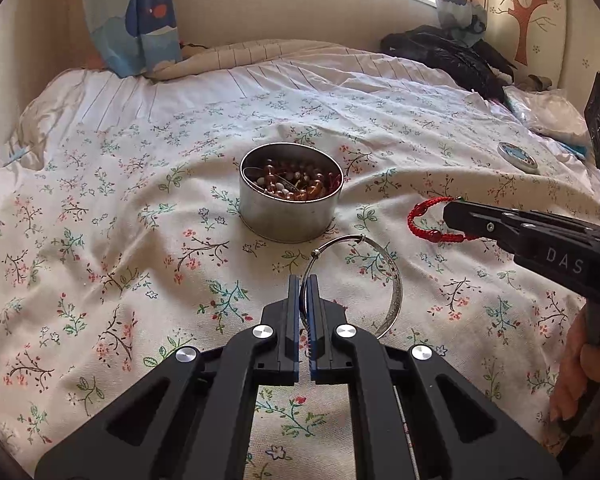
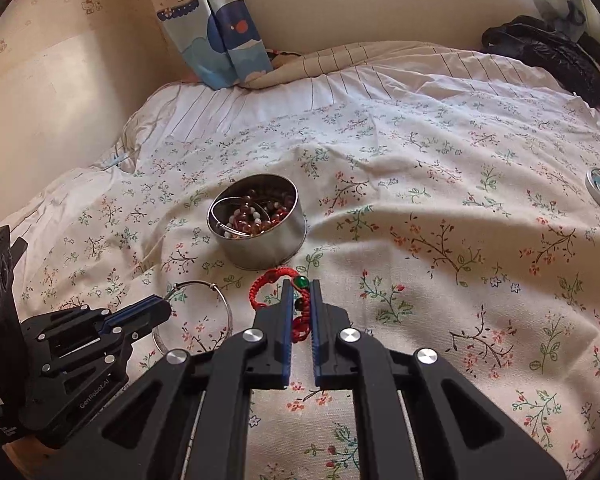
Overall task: Organize jewelry
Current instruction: 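Carry the bangle in the left tool and red cord bracelet in the right tool to the tin, then open the left tool over the tin while the right tool releases the red cord bracelet inside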
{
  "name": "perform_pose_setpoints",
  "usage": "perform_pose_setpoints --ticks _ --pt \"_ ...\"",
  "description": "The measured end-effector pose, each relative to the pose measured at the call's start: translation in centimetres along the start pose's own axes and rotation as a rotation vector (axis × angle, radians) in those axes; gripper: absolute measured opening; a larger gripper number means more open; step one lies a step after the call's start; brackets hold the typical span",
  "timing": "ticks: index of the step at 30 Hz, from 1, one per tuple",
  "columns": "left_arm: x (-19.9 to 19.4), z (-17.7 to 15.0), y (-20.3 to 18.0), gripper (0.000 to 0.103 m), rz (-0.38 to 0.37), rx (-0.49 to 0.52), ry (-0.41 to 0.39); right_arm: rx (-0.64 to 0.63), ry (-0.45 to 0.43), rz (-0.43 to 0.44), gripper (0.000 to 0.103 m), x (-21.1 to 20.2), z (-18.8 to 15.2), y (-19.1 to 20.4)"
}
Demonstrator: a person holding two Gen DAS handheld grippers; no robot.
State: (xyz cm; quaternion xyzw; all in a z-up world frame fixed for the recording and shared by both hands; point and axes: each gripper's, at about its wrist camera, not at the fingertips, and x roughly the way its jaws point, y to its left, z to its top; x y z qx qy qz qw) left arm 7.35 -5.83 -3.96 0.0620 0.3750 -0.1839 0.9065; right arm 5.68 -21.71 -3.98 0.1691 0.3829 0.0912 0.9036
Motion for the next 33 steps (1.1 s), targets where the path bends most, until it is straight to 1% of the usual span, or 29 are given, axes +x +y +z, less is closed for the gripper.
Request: perform_pose_setpoints --ticks 6,11,18,24,29,30,33 --pt "-0.4 0.3 -0.2 0.003 0.001 0.000 -0.027 -0.001 -0.034 0.003 0.009 -0.6 0.3 0.0" --pt "-0.9 0.8 0.0 0.003 0.004 -0.019 -0.064 0.014 -0.084 0.031 0.009 -1.1 1.1 0.1" --pt "-1.4 2.4 1.7 0.003 -0.018 -0.106 -0.144 0.038 -0.140 0.051 0.009 -0.9 2.8 0.6" --pt "0.2 4.5 3.1 0.003 -0.051 -0.185 -0.170 0.023 -0.146 0.057 0.009 0.7 4.3 1.5" --pt "2.2 6.0 2.8 0.003 -0.042 -0.177 -0.161 0.024 -0.155 0.050 0.009 1.9 5.1 1.3" --pt "2.6 6.2 2.8 0.003 -0.039 -0.174 -0.159 0.028 -0.158 0.037 0.009 2.1 5.4 1.2" --pt "3.8 6.9 2.8 0.003 -0.033 -0.175 -0.153 0.062 -0.174 0.031 0.009 2.8 6.1 0.4"
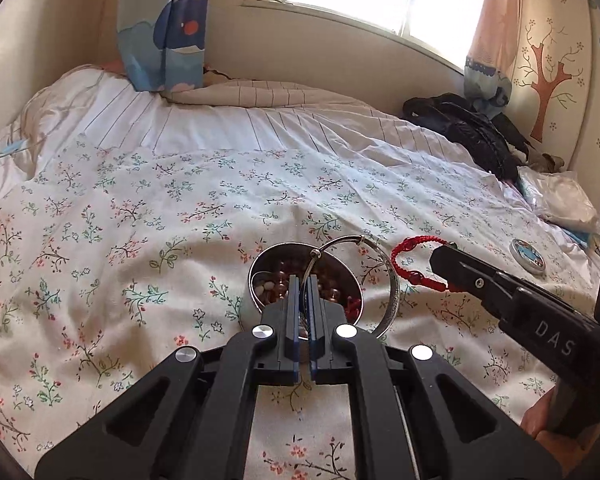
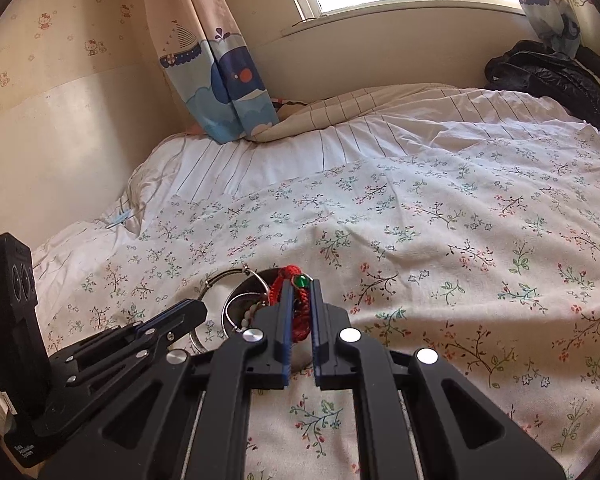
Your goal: Organize jewelry
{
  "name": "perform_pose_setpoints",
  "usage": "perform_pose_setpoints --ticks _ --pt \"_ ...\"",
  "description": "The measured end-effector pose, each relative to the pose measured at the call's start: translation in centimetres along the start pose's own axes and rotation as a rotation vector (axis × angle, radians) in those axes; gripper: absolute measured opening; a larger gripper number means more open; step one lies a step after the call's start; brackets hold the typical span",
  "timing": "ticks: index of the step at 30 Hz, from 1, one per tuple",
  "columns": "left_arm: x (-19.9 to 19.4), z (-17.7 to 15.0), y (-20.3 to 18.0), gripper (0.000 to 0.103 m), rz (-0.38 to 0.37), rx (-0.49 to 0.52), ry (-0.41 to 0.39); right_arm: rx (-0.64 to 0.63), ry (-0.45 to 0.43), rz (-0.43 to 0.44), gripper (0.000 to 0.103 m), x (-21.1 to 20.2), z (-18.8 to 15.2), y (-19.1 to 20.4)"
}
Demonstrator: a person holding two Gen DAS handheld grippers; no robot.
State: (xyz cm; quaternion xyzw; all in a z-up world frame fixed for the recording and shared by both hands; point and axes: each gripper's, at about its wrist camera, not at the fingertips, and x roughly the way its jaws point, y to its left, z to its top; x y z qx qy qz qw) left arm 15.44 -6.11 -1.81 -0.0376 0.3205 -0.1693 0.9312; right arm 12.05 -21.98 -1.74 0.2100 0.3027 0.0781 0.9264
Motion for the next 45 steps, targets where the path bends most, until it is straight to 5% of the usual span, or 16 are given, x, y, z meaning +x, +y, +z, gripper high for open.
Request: perform_pose_setpoints --ticks 7,13,18,20,28,31,37,45 --pt "3.9 0.4 0.5 0.004 0.046 0.005 0.061 0.019 0.034 0.033 0.009 3.3 0.6 -0.4" --pt "4.7 0.5 2.2 0.009 0.087 -0.041 0.075 -0.009 0.165 0.082 0.009 7.7 -0.4 0.7" --pt "2.9 1.0 3.5 0.031 0.139 -0.084 0.020 -0.030 0.230 0.047 0.040 9.7 -1.5 0.9" --pt "2.4 1.1 4.1 0.055 0.180 -0.105 -0.002 -0.043 0.206 0.030 0.043 9.2 -1.3 1.0" --pt "0.0 0.0 4.9 0.087 0.255 -0.111 0.037 -0.101 0.127 -0.136 0.084 5.1 -1.5 1.1" --pt "-1.7 -1.2 4.0 0.091 0.294 -0.062 0.080 -0.112 0.146 -0.207 0.096 3.2 -2.0 0.8" --pt "-6.0 -5.2 2.3 0.096 0.347 0.052 0.123 -0.094 0.196 -0.279 0.096 -1.5 -4.6 0.4" --pt "-9.7 -7.1 2.2 0.096 0.300 0.018 0.126 -0.087 0.183 -0.346 0.096 -6.9 -7.6 0.3"
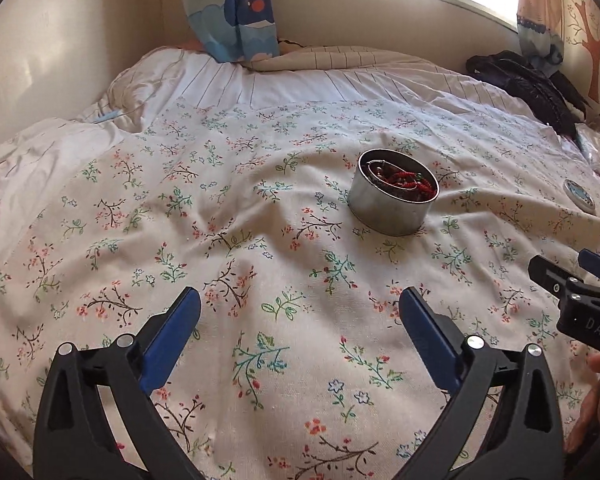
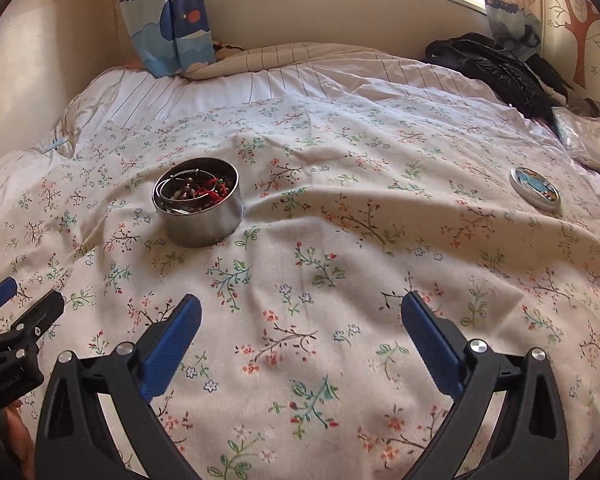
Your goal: Organize jewelry
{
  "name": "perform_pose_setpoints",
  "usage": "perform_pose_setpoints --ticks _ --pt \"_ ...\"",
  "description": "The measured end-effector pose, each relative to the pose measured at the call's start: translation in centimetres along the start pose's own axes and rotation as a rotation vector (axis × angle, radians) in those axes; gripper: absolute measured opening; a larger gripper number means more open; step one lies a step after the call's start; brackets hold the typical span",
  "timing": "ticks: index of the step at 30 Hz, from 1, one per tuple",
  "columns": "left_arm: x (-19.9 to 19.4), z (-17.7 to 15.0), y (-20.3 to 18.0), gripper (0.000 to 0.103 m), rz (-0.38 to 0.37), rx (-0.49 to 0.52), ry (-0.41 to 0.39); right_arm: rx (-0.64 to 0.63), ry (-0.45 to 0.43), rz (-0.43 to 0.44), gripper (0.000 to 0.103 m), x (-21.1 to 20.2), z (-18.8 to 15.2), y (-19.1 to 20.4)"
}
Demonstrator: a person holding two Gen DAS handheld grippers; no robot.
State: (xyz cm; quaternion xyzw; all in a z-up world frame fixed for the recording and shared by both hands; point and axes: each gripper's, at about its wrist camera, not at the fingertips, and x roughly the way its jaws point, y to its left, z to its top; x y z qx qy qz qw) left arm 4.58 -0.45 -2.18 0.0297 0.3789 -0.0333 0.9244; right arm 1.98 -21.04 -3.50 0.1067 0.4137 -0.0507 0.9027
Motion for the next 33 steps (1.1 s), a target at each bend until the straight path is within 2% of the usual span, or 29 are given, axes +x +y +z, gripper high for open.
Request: perform_pose_setpoints --ticks 3,10,17,23,27,33 --pt "-1.2 -0.2 -0.3 0.096 -0.013 0.011 -0.028 0.000 0.002 0.005 0.096 -0.8 -0.4 0.0" --pt "-3.5 -0.7 -1.7 0.096 0.000 0.080 -0.091 -0.038 -0.063 0.026 0.096 -3.0 -0.6 0.6" --pt "-4.6 -0.8 -2.6 0.096 0.009 0.119 -0.124 0.044 -0.059 0.028 0.096 -2.9 -0.5 -1.1" --pt "-5.0 -1.0 -2.5 0.096 0.008 0.108 -0.134 0.088 -0.062 0.015 0.096 -3.0 -0.6 -2.0" --pt "-5.3 -1.0 -2.3 0.096 0.010 0.098 -0.139 0.068 -0.064 -0.001 0.096 -3.0 -0.5 -1.6" --pt "-5.0 -0.7 -1.1 0.096 -0.033 0.045 -0.110 0.030 -0.062 -0.014 0.096 -2.7 -0.4 -0.8"
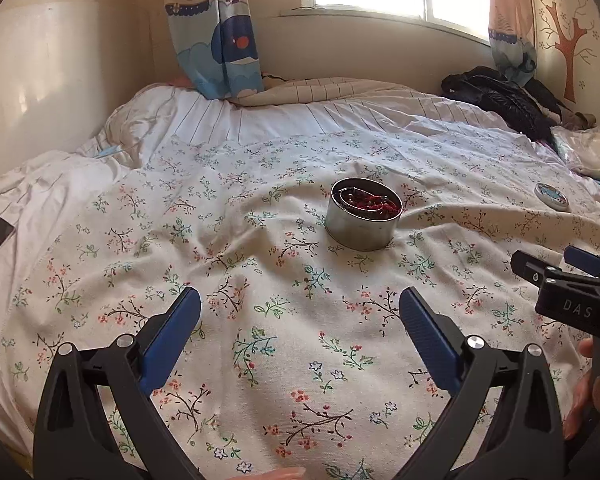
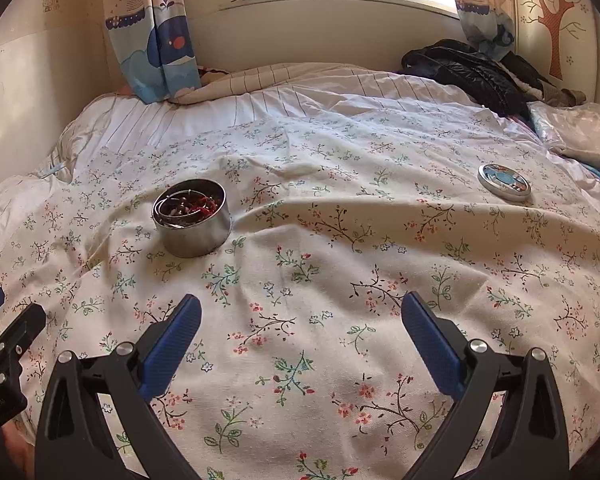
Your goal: Organize jewelry
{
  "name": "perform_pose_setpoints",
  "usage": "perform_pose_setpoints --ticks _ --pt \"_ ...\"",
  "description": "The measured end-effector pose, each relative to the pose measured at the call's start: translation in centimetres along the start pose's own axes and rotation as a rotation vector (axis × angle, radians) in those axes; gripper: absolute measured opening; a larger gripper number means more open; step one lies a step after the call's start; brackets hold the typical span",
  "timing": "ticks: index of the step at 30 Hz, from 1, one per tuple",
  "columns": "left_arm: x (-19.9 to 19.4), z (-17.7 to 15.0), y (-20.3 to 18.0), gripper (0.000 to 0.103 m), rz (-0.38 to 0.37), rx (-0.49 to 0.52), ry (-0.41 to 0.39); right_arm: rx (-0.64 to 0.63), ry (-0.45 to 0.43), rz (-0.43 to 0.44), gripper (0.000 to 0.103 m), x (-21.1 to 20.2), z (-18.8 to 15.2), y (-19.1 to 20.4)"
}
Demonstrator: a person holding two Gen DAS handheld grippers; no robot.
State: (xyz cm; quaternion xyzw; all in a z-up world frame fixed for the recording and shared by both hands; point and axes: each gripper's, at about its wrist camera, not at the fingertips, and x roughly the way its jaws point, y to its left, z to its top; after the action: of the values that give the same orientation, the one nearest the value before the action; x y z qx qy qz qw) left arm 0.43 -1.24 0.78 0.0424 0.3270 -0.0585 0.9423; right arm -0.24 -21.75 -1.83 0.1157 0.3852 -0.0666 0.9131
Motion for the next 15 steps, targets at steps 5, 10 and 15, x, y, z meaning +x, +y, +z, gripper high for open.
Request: perform_pose_setpoints --ticks 5,10,15 --pt "0.59 0.05 0.04 0.096 -0.028 0.000 0.033 -0.008 -0.001 -0.005 0.096 0.22 0.04 0.18" --pt "0.09 -0.01 -0.08 0.096 0.057 0.003 -0.010 -0.014 -0.004 -0.007 0.096 0.23 0.06 0.31" --pt "0.17 -0.10 -0.14 0.096 0.051 0.004 0.003 -0.013 -0.005 -0.006 0.096 0.22 0.04 0.29"
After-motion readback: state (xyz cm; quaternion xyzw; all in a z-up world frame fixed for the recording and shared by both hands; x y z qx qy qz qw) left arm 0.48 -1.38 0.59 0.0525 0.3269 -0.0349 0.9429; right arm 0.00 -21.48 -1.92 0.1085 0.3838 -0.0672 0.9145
